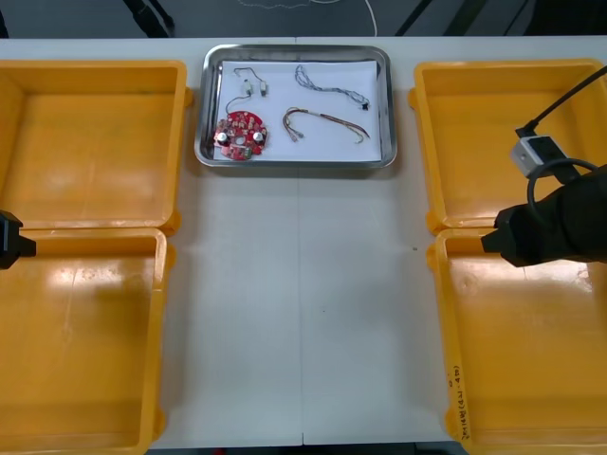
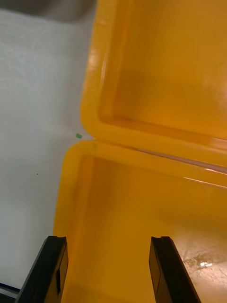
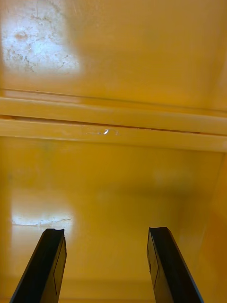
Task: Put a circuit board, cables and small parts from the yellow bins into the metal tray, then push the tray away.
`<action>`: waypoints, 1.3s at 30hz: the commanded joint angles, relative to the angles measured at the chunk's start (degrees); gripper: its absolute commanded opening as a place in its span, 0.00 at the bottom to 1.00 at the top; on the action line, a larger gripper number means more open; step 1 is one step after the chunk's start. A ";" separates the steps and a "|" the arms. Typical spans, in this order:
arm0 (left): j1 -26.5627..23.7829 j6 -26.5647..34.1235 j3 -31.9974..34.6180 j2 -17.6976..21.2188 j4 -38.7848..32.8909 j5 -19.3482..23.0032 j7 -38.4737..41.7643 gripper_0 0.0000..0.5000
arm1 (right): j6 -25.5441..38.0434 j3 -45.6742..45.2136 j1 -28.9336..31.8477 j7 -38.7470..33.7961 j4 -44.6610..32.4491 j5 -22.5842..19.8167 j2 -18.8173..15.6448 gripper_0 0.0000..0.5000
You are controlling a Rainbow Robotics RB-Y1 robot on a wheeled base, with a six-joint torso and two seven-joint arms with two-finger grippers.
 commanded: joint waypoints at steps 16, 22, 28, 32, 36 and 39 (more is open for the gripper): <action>0.93 0.34 1.55 2.64 -1.94 -0.35 -0.89 1.00 | 0.22 -5.11 7.44 -0.76 -1.25 9.92 0.91 1.00; 0.93 0.34 1.55 2.64 -1.94 -0.35 -0.89 1.00 | 0.22 -5.55 7.79 -0.50 0.95 9.39 1.27 1.00; 0.93 0.34 1.55 2.64 -1.94 -0.35 -0.89 1.00 | 0.22 -5.72 7.79 -0.59 1.48 9.39 1.79 1.00; 0.93 0.34 1.55 2.64 -1.94 -0.35 -0.89 1.00 | 0.22 -6.08 7.79 -0.32 1.48 10.18 2.76 1.00; 0.93 0.34 1.55 2.64 -1.94 -0.35 -0.89 1.00 | 0.22 -6.08 7.79 -0.32 1.39 10.18 2.85 1.00; 0.93 0.34 1.55 2.64 -1.94 -0.35 -0.89 1.00 | 0.22 -6.08 7.79 -0.32 1.39 10.09 2.76 1.00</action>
